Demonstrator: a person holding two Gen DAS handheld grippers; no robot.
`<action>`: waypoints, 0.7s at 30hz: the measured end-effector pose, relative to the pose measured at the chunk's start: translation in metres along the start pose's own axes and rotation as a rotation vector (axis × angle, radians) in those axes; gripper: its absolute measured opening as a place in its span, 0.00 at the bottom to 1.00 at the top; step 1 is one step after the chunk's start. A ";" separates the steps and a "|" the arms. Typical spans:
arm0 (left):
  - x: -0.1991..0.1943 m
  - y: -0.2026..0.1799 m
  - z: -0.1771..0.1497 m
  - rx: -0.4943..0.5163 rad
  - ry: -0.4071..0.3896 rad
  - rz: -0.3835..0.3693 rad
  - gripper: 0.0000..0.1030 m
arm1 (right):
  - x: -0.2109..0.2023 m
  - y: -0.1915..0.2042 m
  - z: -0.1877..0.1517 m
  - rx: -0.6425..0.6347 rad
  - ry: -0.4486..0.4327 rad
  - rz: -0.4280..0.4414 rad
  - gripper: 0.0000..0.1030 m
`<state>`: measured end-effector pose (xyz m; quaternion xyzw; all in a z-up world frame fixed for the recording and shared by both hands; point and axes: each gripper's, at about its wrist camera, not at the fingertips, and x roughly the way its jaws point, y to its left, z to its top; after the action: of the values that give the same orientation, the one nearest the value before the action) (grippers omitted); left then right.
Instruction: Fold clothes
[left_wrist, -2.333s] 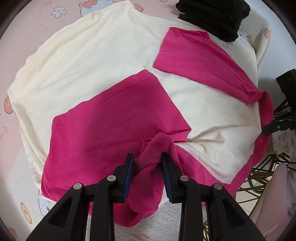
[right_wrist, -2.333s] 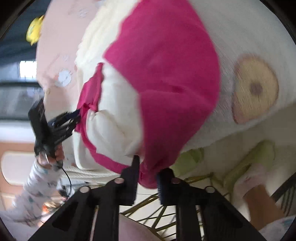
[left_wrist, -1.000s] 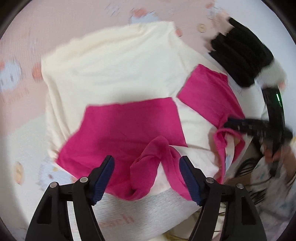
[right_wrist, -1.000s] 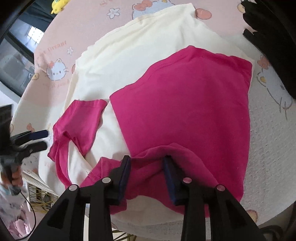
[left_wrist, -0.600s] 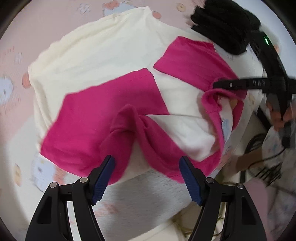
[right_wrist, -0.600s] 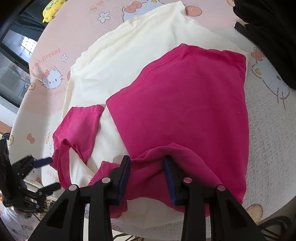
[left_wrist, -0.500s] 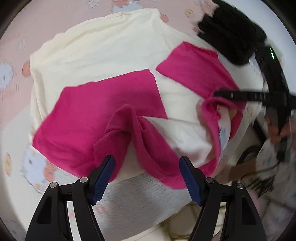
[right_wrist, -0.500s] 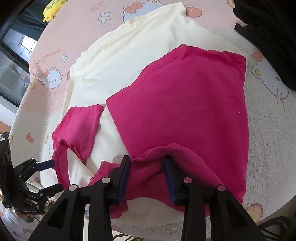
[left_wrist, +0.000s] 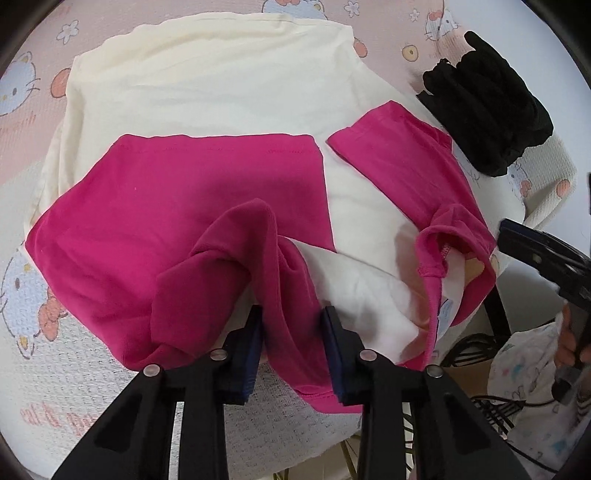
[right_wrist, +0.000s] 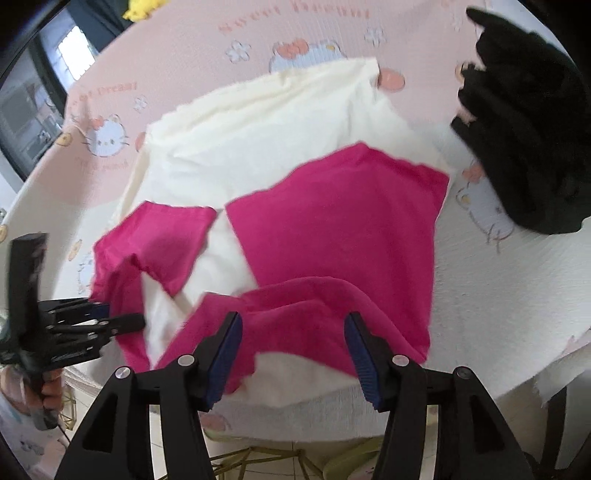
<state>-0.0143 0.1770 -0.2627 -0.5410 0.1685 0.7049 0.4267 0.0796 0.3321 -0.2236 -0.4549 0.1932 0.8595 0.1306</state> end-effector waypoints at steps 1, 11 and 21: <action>0.001 0.000 0.000 -0.001 0.002 0.000 0.27 | -0.004 0.003 -0.002 -0.006 -0.007 0.013 0.57; 0.010 -0.006 0.005 -0.001 0.008 0.013 0.27 | 0.023 0.041 -0.015 -0.213 0.048 -0.123 0.63; 0.002 -0.007 0.010 -0.042 0.029 0.022 0.27 | 0.034 0.068 0.001 -0.370 -0.051 -0.292 0.09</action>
<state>-0.0151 0.1896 -0.2595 -0.5581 0.1660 0.7050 0.4049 0.0327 0.2735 -0.2369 -0.4725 -0.0390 0.8633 0.1728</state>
